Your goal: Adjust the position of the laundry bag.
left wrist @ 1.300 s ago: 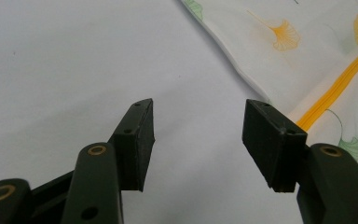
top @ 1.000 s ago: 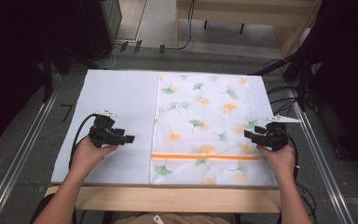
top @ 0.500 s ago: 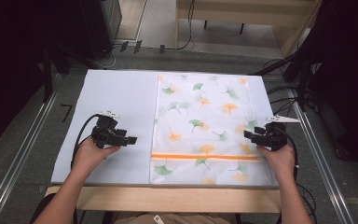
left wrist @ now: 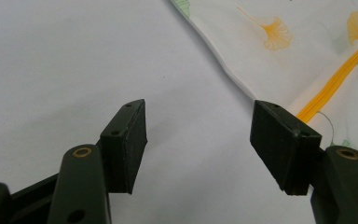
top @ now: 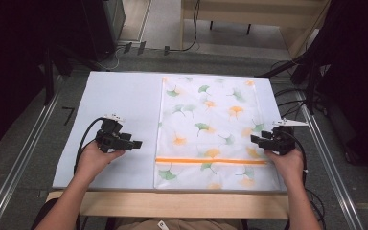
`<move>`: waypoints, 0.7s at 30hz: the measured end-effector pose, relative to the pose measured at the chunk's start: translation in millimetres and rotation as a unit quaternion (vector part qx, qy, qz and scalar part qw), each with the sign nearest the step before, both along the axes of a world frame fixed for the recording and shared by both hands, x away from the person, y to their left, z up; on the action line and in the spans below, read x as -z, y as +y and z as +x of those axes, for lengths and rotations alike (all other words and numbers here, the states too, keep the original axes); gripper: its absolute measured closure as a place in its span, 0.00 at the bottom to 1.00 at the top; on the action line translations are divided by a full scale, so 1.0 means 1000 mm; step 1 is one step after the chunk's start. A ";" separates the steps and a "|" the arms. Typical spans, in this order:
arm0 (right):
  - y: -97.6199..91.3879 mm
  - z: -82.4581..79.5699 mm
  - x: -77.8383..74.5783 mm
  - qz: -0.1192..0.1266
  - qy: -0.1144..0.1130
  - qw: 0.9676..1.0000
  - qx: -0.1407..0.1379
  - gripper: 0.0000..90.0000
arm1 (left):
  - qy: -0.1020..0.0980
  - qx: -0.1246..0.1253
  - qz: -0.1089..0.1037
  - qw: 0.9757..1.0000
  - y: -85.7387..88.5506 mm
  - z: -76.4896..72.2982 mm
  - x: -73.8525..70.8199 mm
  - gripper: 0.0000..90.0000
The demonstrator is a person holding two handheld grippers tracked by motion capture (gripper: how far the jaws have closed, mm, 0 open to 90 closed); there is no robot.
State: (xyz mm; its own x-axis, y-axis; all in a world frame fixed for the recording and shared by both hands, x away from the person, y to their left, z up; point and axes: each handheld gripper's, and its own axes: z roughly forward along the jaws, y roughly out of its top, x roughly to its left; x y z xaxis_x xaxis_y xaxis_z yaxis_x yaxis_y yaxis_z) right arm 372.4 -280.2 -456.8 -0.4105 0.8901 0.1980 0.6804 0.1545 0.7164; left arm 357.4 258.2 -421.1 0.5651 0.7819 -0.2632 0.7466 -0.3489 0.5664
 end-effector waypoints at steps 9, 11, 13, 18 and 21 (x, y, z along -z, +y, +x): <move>-0.005 -0.001 -0.002 0.002 -0.003 1.000 0.010 0.50 | 0.004 -0.006 0.009 1.000 -0.011 -0.001 0.001 0.42; -0.007 -0.001 -0.002 0.002 -0.003 1.000 0.013 0.50 | 0.003 -0.002 0.003 1.000 -0.015 -0.001 0.001 0.42; -0.010 -0.001 -0.002 0.001 -0.002 1.000 0.017 0.51 | 0.005 0.003 -0.002 1.000 -0.018 -0.001 0.001 0.43; -0.015 -0.001 0.000 -0.006 0.000 1.000 0.023 0.50 | 0.009 0.017 -0.002 1.000 -0.030 -0.001 0.004 0.43; -0.017 0.000 0.003 -0.012 0.005 1.000 0.027 0.50 | 0.009 0.022 -0.003 1.000 -0.037 0.000 0.006 0.44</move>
